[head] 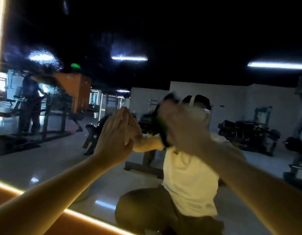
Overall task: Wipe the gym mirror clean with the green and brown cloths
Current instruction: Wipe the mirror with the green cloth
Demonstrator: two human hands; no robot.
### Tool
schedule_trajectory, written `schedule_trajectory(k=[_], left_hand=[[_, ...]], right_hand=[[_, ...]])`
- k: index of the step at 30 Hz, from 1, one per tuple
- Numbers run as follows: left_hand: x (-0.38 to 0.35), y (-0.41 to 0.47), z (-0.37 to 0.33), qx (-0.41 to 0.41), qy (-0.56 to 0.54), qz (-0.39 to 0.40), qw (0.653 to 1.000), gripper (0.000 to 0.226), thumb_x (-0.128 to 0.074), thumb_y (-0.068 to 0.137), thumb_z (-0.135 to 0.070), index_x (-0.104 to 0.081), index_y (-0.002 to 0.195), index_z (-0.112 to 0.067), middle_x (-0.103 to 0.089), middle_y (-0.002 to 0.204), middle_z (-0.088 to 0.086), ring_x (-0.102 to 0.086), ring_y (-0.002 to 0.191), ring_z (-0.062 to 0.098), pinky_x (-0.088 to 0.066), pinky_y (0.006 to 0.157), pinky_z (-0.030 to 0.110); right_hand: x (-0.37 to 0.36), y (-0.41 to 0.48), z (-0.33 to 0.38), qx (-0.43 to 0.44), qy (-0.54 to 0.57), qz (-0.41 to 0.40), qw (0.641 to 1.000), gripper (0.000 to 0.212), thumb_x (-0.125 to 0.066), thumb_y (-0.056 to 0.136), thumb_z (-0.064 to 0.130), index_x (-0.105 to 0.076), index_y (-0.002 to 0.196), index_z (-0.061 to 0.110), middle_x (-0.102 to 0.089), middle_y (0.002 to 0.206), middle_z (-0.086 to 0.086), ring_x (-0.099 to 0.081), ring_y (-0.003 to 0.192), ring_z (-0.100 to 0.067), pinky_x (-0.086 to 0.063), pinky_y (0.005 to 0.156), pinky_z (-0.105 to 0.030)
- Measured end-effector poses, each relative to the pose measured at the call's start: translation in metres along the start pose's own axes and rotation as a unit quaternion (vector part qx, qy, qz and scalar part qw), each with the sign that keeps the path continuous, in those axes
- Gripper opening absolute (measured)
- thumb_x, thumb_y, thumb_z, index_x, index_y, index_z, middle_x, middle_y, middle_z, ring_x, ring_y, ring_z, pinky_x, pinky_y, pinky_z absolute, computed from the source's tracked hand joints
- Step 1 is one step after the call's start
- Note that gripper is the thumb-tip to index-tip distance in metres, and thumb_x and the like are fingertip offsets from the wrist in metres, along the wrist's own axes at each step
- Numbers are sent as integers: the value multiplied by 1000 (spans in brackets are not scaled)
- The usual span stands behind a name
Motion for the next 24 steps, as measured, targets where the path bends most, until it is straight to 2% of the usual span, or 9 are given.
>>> schedule_trajectory(k=[2, 4, 6, 9, 11, 13, 16, 20, 24], left_hand=[[-7, 0, 1, 17, -4, 29, 999, 103, -69, 92, -38, -2, 165, -8, -3, 173, 11, -5, 159, 27, -10, 127, 46], [-10, 1, 2, 21, -5, 36, 999, 106, -69, 91, -41, 0, 165, -9, 0, 173, 9, -4, 159, 27, -8, 127, 44], [-11, -1, 4, 16, 2, 27, 1000, 102, -68, 93, -36, -3, 165, -7, -3, 173, 11, -5, 159, 28, -12, 128, 49], [-13, -17, 4, 21, -18, -34, 999, 84, -60, 97, -20, -12, 164, -6, -13, 172, 15, -10, 159, 28, -21, 127, 55], [-12, -39, -4, 7, -45, -87, 995, 62, -38, 108, -30, -18, 163, -6, -19, 170, 17, -11, 159, 26, -20, 127, 51], [-16, -59, -11, -10, -54, -81, 995, 68, -10, 110, -47, -20, 162, -4, -20, 169, 19, -12, 159, 27, -17, 128, 46], [-29, -75, -1, -23, -24, -63, 997, 64, -26, 109, -33, -17, 162, 2, -14, 171, 20, -11, 159, 31, -21, 126, 56], [-54, -78, -5, 18, -37, -47, 998, 88, -42, 101, -51, -6, 163, -1, -1, 173, 17, -1, 160, 29, -7, 130, 46], [-64, -76, -15, 26, -19, -72, 997, 93, -35, 102, -59, -10, 160, 9, -4, 169, 28, -3, 159, 37, -15, 128, 55]], right_hand=[[37, 10, -65, -168, -61, -67, 982, 65, -58, 97, 21, -35, 155, 2, -34, 161, -23, -31, 149, -41, -26, 123, -57], [51, 13, -88, -242, -125, -81, 959, 66, -35, 105, 30, -18, 161, 0, -16, 169, -21, -12, 158, -35, -11, 128, -53], [39, 14, -69, -262, -170, -47, 949, 67, -15, 107, 37, -9, 162, 0, -5, 170, -24, -3, 158, -37, -9, 127, -55], [-11, 1, 7, -168, -166, 16, 972, 69, -14, 107, 43, -6, 161, 0, 3, 167, -29, 5, 157, -42, -6, 125, -58], [-48, -23, 68, -64, -127, 57, 988, 71, -25, 107, 44, -9, 162, 1, 4, 167, -27, 7, 157, -41, 0, 126, -58], [-78, -57, 118, 36, -67, 105, 992, 68, -35, 106, 41, -22, 161, 4, -13, 169, -21, -3, 159, -36, 6, 127, -53], [-94, -103, 129, 116, -100, 196, 969, 70, -36, 102, 43, -21, 161, 8, -14, 170, -16, -1, 159, -32, 11, 127, -51], [-38, -122, 32, -49, -162, 126, 977, 79, -43, 99, 44, -11, 161, 6, -7, 168, -18, 1, 158, -32, 1, 128, -53], [6, -128, -33, -279, -153, 27, 948, 68, -19, 106, 38, -17, 161, -2, -11, 169, -23, -9, 158, -36, -7, 128, -53]])
Point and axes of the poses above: each hand's wrist, its own y-axis towards the middle knuckle, its own x-axis out of the back of the hand, z = x × y, the point moved 6 cm from there along y, towards the middle knuckle
